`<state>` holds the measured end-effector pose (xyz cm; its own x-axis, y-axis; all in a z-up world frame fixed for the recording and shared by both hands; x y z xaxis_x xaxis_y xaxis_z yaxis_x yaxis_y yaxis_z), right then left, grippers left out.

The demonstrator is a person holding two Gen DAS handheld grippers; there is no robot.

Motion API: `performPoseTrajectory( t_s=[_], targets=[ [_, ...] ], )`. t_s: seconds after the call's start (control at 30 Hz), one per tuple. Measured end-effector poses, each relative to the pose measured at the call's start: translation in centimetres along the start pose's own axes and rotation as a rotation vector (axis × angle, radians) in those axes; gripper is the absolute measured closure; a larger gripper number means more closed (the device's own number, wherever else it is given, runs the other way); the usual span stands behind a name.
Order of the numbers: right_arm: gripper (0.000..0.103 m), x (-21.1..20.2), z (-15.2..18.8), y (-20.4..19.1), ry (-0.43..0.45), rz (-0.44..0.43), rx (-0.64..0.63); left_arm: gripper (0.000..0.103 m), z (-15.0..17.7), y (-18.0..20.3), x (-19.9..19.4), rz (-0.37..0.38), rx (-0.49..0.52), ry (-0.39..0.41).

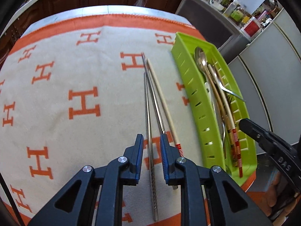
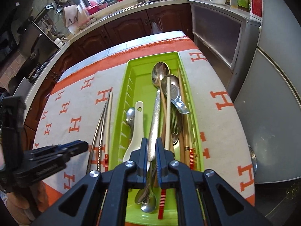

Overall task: Organize utensils
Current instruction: 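Carry both chopsticks into the green tray and release them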

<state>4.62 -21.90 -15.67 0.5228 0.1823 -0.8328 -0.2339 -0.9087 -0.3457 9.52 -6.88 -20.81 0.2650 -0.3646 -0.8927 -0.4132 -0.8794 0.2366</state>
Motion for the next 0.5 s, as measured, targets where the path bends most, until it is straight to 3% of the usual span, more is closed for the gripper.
performPoseTrajectory(
  t_s=[0.23, 0.5],
  targets=[
    [0.095, 0.5, 1.0, -1.1, -0.022, -0.031, -0.009, 0.087, 0.5, 0.1, 1.1, -0.068, 0.038, -0.016],
    [0.095, 0.4, 1.6, -2.1, -0.024, -0.057, -0.023, 0.088, 0.5, 1.1, 1.0, -0.189, 0.167, -0.024]
  ],
)
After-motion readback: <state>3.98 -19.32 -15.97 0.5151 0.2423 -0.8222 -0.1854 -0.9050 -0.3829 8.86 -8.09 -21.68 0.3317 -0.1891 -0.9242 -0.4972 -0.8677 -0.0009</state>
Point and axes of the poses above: each gripper's, at about its wrist camera, not at the fingertips, and x roughly the way its jaws point, y to its right, z to its underside, the point moved 8 cm from there along x, roughly the way its jaws point, and after that the axes turned 10 degrees about x, right-handed, at the moved point
